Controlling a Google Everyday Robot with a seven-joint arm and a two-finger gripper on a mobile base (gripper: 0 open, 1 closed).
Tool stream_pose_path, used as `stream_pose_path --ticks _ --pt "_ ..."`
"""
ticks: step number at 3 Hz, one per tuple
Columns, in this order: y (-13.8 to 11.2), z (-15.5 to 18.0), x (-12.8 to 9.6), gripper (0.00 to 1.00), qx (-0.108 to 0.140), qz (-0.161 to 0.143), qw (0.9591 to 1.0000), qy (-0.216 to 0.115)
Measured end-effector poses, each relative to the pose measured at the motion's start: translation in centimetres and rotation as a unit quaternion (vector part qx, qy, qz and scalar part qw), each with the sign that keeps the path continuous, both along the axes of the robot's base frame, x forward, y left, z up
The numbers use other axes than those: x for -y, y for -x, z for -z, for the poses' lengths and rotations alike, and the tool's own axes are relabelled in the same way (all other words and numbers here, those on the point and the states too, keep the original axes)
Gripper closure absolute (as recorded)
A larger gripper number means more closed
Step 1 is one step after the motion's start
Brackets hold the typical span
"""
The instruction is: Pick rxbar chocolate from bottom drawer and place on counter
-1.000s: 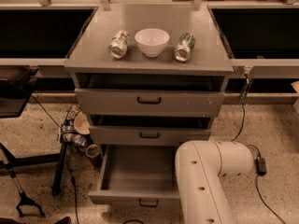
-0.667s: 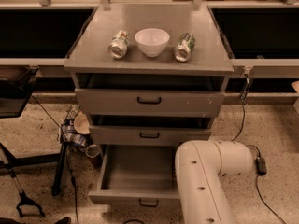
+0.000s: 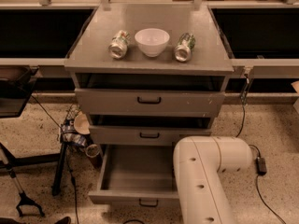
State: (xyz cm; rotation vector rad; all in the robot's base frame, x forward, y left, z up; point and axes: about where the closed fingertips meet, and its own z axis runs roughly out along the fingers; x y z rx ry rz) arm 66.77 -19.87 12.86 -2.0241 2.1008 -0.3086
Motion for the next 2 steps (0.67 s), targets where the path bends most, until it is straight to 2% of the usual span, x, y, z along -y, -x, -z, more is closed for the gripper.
stream_pose_path --ticks 1,2 --pt "0.27 -0.19 -1.0 0.02 -0.012 -0.024 0.9996 0.01" --pt "-0.25 -0.18 -1.52 0.05 -0.024 -0.035 0.9986 0.032"
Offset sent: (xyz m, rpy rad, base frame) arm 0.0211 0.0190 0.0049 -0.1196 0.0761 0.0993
